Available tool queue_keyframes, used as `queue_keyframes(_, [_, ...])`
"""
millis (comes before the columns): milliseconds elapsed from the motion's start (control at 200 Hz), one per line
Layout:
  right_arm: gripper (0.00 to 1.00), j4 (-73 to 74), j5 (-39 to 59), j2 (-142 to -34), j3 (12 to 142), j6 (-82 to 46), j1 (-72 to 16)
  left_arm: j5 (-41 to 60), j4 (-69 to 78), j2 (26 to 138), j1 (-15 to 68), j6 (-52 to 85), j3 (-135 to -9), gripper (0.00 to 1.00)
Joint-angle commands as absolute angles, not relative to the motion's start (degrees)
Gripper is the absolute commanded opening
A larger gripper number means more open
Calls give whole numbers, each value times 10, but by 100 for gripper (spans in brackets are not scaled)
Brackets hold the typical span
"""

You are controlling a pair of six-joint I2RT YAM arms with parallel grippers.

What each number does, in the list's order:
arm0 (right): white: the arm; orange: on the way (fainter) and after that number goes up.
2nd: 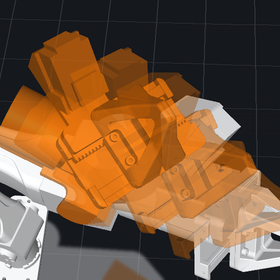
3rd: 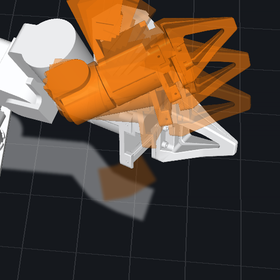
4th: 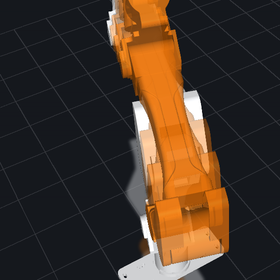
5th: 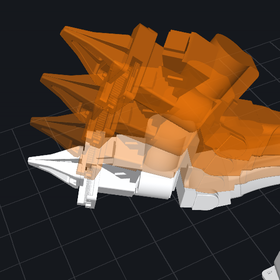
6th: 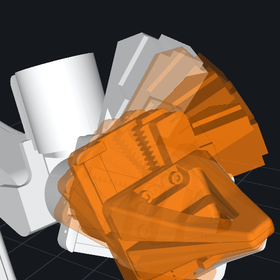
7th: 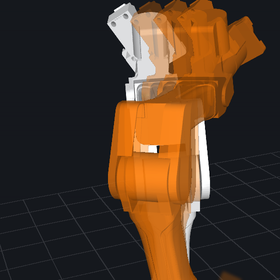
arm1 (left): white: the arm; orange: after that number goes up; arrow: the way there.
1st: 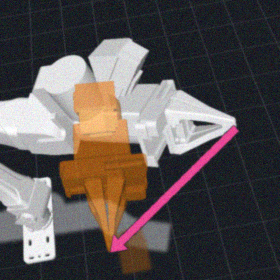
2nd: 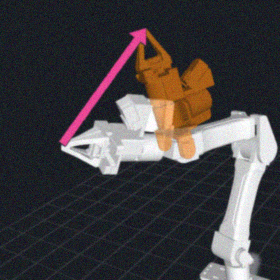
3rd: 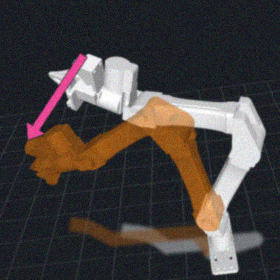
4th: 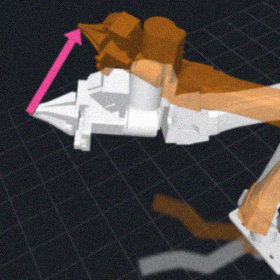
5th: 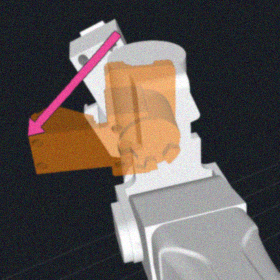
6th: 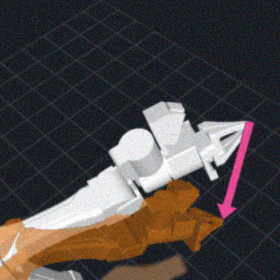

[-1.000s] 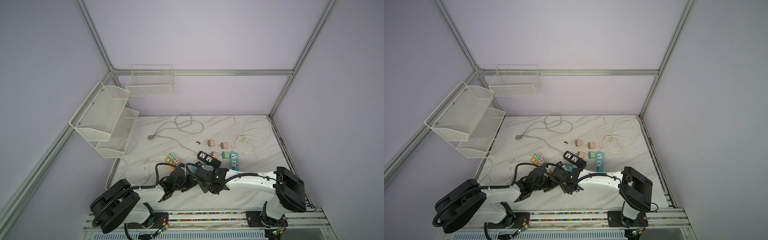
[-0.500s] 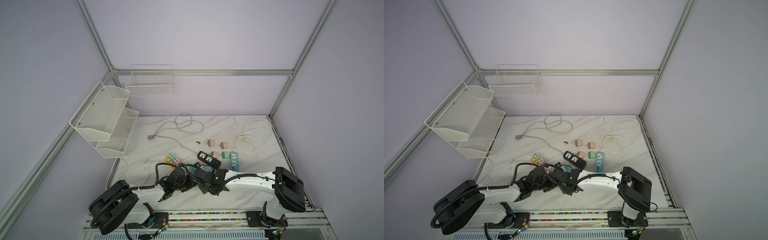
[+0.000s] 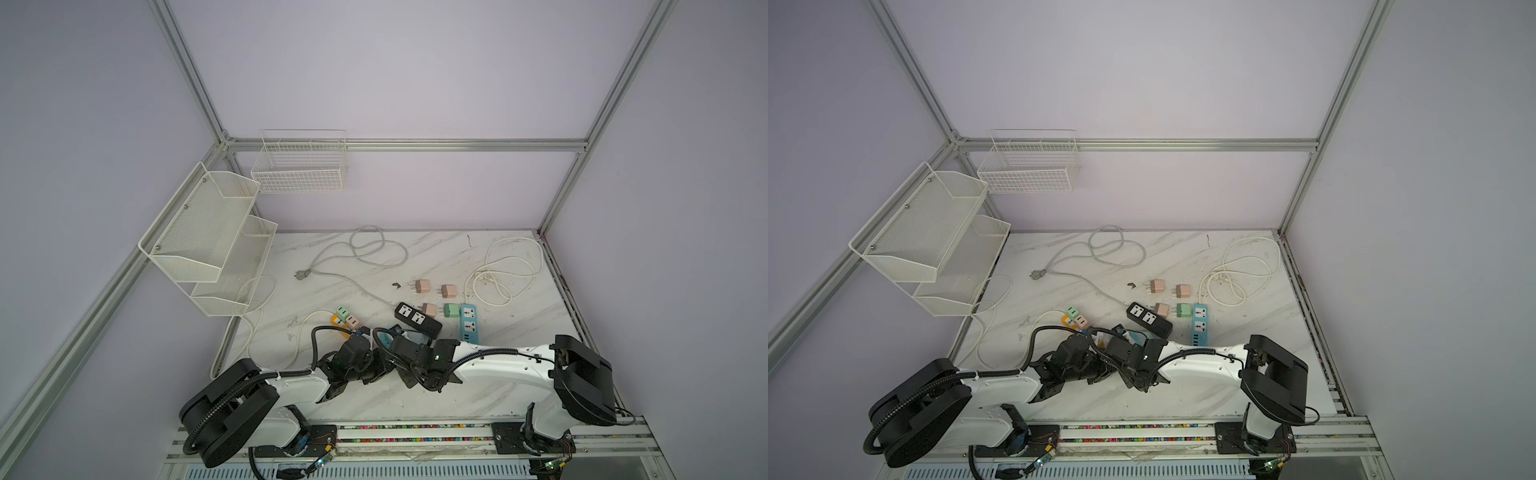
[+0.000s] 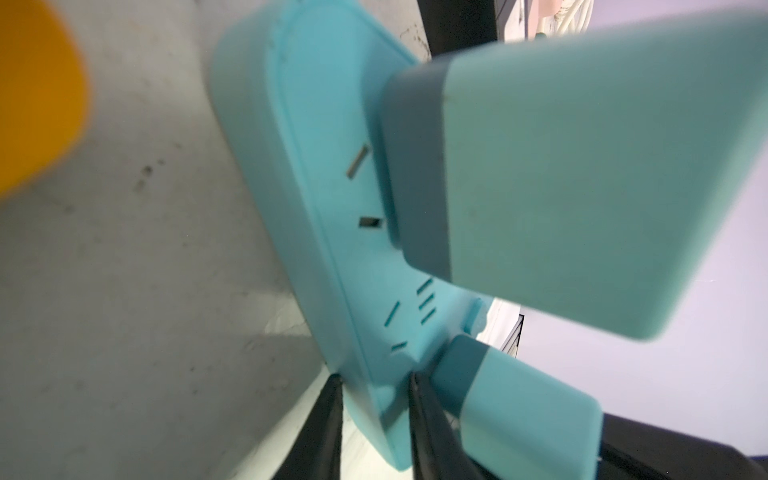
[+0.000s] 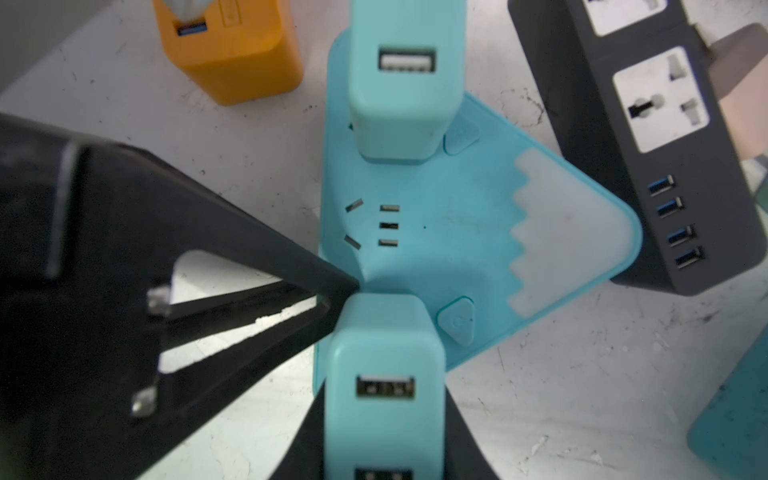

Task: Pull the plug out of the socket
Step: 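Pull the teal adapter out with the right gripper while the left holds the strip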

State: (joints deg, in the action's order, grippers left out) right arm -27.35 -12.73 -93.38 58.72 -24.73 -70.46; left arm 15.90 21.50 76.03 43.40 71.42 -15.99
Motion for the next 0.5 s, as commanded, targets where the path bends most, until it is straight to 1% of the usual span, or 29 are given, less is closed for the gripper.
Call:
queue_keyframes(0, [11, -234, -96, -949, 622, -236, -738, 127, 133, 790, 433, 721, -165, 26])
queue_keyframes(125, [11, -240, -119, -958, 633, -235, -755, 128, 130, 791, 433, 723, -164, 26])
queue_keyframes(225, [11, -252, -166, -934, 624, -251, -750, 127, 131, 789, 433, 727, -160, 26])
queue_keyframes(360, [11, -264, -186, -918, 624, -242, -742, 127, 128, 787, 433, 727, -159, 26])
queue_keyframes(495, [10, -252, -156, -952, 636, -225, -759, 122, 124, 789, 433, 728, -158, 26])
